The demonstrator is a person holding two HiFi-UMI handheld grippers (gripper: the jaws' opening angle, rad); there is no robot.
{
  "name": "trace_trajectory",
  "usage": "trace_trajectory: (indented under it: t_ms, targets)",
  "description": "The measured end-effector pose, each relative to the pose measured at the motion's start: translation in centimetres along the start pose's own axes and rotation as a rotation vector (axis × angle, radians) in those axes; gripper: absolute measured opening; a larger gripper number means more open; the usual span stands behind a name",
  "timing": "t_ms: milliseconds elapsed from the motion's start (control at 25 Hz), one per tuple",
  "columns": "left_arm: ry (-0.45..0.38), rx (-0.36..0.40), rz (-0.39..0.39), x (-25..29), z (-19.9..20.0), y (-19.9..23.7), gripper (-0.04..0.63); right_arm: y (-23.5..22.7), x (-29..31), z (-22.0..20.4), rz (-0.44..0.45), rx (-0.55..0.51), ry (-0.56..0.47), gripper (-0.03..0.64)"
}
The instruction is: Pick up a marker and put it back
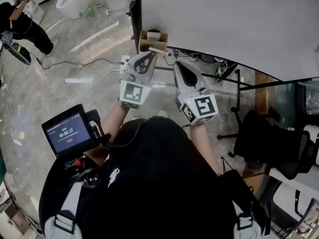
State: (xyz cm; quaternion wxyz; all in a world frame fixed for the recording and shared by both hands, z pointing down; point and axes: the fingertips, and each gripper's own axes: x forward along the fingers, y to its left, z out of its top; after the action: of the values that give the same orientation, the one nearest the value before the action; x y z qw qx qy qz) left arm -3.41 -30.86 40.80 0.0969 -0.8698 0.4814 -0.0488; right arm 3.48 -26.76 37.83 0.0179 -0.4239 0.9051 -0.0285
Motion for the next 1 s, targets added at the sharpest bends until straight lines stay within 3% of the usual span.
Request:
trace_trajectory:
  t_ms: [480,1000]
  targets:
    - [-0.017,-0.035,-0.006,-1.2,0.6,0.0,0.004,-0.5,-0.5,-0.3,-0.044,-0.017,-0.010,0.009]
    - [-0.026,-0.016,-0.023,-1.7,0.1,-0.4,0.004,-0.3,-1.2,-1.1,-0.075,-0.020,-0.006,0.009]
